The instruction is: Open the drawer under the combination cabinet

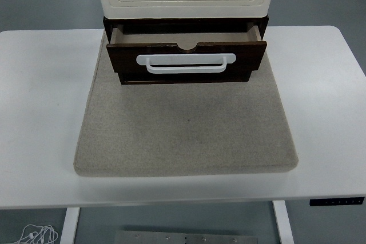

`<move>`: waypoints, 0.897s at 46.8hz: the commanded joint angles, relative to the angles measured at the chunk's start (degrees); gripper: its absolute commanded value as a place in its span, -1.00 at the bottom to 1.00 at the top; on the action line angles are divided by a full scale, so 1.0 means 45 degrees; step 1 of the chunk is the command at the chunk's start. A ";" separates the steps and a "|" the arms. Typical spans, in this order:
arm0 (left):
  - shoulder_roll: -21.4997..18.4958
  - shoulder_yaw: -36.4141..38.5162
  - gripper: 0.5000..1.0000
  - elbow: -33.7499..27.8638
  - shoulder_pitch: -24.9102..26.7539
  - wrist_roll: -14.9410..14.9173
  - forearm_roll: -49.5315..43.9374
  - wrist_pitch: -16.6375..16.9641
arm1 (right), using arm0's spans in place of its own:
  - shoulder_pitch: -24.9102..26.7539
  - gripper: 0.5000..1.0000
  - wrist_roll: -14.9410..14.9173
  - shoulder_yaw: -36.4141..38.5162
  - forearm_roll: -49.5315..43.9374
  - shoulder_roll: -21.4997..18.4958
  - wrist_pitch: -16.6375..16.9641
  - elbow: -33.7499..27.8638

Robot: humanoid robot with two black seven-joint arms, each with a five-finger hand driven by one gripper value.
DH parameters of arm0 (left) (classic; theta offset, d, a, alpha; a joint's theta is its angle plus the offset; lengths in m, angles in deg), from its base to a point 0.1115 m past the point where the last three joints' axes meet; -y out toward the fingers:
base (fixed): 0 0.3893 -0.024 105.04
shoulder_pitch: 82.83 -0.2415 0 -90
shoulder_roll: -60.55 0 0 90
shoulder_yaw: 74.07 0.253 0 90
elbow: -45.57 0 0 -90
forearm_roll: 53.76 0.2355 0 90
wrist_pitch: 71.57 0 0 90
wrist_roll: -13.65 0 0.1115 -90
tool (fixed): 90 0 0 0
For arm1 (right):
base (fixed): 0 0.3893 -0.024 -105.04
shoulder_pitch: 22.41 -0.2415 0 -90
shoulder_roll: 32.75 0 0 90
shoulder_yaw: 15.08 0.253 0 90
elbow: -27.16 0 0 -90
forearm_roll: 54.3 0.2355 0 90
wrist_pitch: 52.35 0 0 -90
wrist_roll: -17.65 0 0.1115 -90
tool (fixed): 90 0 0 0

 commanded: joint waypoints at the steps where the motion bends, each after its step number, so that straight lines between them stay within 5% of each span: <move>1: 0.0288 0.0000 1.00 0.0021 -0.0096 -0.0002 0.0019 0.0001 | 0.0004 0.70 -0.0012 0.0000 0.0000 0.0000 0.0017 0.0000; 14: 0.1284 -0.0039 1.00 0.0587 -0.0135 -0.0002 0.0000 0.0060 | -0.0015 0.71 0.0007 0.0000 0.0000 0.0000 -0.0002 0.0000; 42: 0.1538 -0.0117 1.00 0.0646 -0.0253 0.0135 0.0000 0.0119 | 0.0004 0.70 -0.0012 0.0020 0.0019 0.0000 0.0017 0.0000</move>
